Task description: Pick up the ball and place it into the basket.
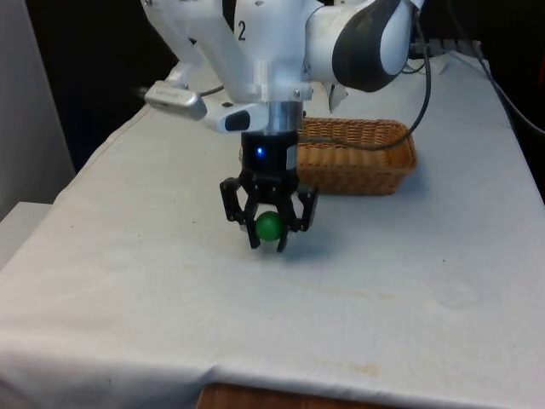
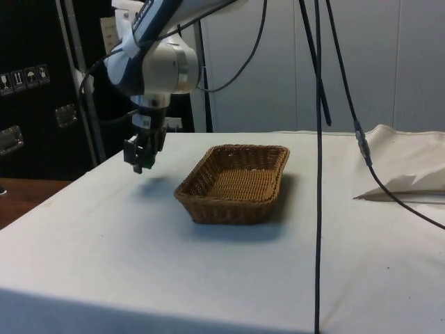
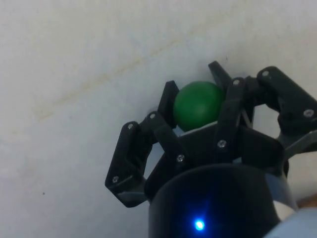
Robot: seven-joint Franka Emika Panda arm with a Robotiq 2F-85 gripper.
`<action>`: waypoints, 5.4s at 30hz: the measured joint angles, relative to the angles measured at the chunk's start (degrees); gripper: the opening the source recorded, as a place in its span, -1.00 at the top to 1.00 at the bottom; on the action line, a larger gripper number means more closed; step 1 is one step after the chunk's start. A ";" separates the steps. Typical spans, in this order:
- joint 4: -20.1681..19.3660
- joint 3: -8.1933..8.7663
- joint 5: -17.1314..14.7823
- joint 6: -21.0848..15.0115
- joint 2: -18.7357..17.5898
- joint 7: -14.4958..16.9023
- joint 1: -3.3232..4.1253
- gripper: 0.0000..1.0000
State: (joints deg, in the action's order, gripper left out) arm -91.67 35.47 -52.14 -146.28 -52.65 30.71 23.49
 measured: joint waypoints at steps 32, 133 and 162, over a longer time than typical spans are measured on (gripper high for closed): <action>-15.76 1.32 6.30 -2.18 18.85 0.97 3.78 1.00; -54.77 -7.33 30.19 -19.65 48.13 0.97 3.90 1.00; -51.34 -12.09 24.69 -21.72 35.98 -0.23 3.78 0.92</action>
State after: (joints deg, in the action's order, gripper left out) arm -143.01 23.38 -27.44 -167.99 -16.67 30.48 27.27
